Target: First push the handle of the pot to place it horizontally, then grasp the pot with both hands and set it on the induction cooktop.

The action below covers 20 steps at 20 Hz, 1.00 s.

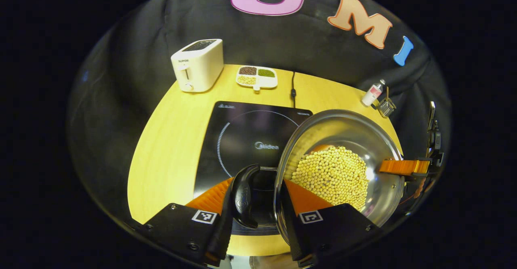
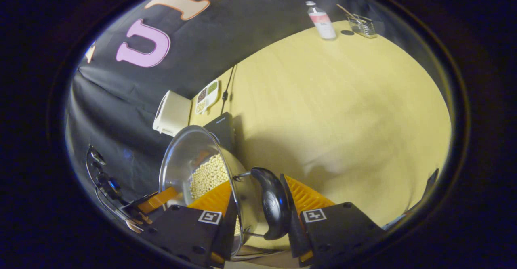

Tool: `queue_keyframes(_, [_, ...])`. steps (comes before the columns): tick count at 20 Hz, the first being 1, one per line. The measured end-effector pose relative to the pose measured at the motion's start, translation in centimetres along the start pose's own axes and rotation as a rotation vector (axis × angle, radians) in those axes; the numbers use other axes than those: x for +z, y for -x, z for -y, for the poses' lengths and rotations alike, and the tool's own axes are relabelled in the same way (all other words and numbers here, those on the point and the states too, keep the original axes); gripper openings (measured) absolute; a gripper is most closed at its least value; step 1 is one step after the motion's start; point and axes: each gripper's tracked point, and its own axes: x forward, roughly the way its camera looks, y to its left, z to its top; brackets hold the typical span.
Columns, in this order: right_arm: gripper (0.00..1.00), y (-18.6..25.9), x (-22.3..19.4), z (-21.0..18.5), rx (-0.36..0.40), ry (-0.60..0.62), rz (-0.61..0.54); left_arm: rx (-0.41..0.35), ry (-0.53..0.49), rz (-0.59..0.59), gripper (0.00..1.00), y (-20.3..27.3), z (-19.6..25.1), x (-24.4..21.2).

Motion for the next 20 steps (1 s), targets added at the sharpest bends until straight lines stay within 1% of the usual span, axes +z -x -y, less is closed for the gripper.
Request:
queue_keyframes(2, [0.51, -1.2, -0.2, -1.6, -0.004, 0.004, 0.019, 0.011, -0.007, 0.023, 0.59, -0.4, -1.9, 0.7])
queue_keyframes(3, [0.58, -1.8, -0.3, -2.2, -0.007, 0.007, 0.026, 0.017, -0.015, 0.034, 0.59, -0.6, -2.7, 1.0])
queue_keyframes(8, [0.58, -4.6, -0.7, -4.9, -0.002, -0.007, 0.051, 0.035, -0.056, 0.077, 0.6, -2.1, -6.1, 2.7])
queue_keyframes(10, [0.58, -5.7, -0.4, -5.6, -0.003, -0.015, 0.065, 0.04, -0.067, 0.092, 0.59, -2.8, -7.0, 3.3])
queue_keyframes(13, [0.58, -6.9, 0.4, -6.4, -0.002, -0.01, 0.102, 0.042, -0.081, 0.121, 0.59, -3.8, -7.8, 4.4])
queue_keyframes(19, [0.58, -9.1, 1.9, -7.6, 0.006, -0.004, 0.152, 0.05, -0.105, 0.177, 0.59, -4.5, -8.8, 6.0])
queue_keyframes(20, [0.51, -9.4, 1.9, -7.6, 0.004, -0.005, 0.153, 0.051, -0.108, 0.175, 0.59, -4.6, -8.8, 6.1])
